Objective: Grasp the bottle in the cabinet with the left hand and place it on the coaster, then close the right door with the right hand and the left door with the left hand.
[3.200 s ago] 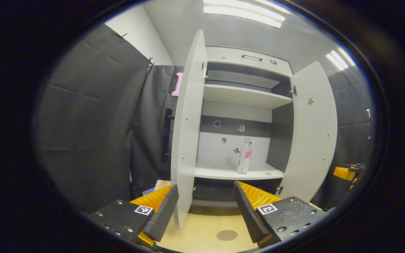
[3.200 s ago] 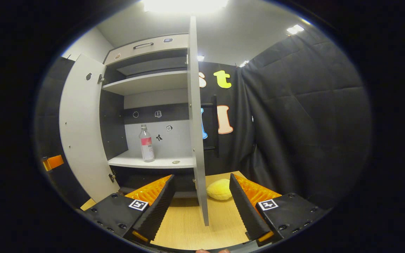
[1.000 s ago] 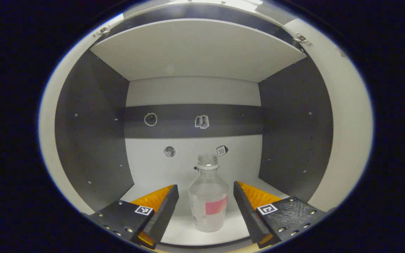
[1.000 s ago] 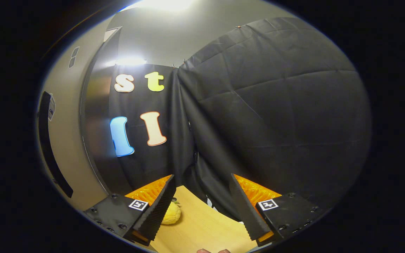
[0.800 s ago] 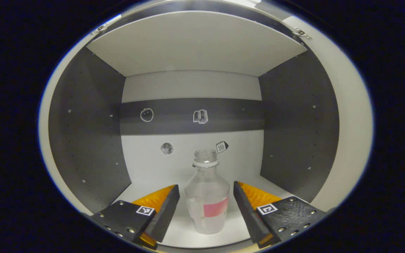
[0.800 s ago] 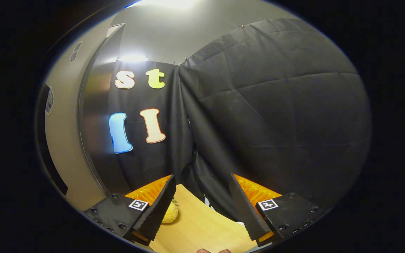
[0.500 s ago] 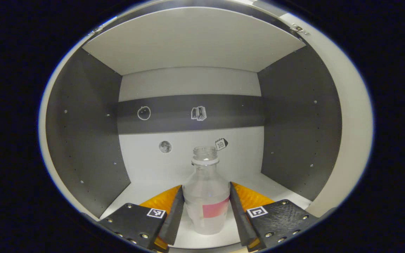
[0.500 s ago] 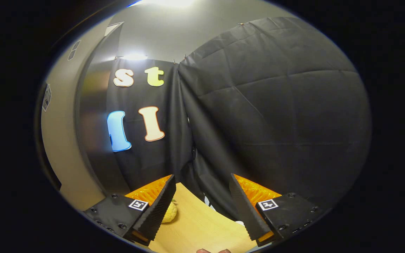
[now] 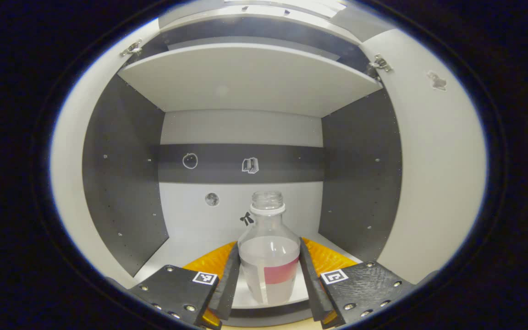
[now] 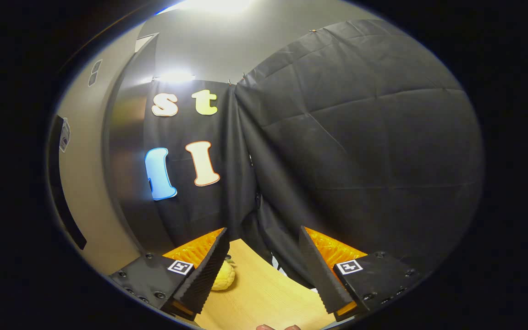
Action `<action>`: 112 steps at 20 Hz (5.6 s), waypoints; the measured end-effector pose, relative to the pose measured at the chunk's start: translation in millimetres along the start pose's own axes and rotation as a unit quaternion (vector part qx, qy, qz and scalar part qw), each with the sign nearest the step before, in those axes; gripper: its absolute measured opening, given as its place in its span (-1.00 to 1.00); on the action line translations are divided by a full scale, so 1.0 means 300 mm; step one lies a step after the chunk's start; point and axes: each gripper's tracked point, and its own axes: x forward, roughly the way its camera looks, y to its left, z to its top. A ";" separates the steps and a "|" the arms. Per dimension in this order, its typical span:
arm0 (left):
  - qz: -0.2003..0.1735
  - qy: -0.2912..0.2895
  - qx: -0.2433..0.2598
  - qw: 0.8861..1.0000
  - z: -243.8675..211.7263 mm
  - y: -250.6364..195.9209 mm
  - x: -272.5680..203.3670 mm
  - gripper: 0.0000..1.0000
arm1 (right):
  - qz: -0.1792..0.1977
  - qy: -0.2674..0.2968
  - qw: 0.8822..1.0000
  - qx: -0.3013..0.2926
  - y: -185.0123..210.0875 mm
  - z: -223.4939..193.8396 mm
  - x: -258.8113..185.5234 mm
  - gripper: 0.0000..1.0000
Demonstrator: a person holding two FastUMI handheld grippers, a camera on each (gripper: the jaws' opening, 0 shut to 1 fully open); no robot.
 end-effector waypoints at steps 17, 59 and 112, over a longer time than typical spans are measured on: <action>-0.023 -0.004 -0.007 1.000 -0.131 0.065 -0.626 0.43 | 0.014 -0.040 0.998 -0.050 0.062 0.122 -0.217 0.92; -0.015 0.110 0.026 0.993 -1.061 -0.117 -0.851 0.81 | 0.018 0.022 0.999 -0.032 -0.074 0.037 -0.485 0.92; 0.115 0.043 -0.092 0.988 -0.311 0.350 -1.173 0.96 | 0.215 0.023 0.976 -0.006 0.562 0.250 -0.339 0.94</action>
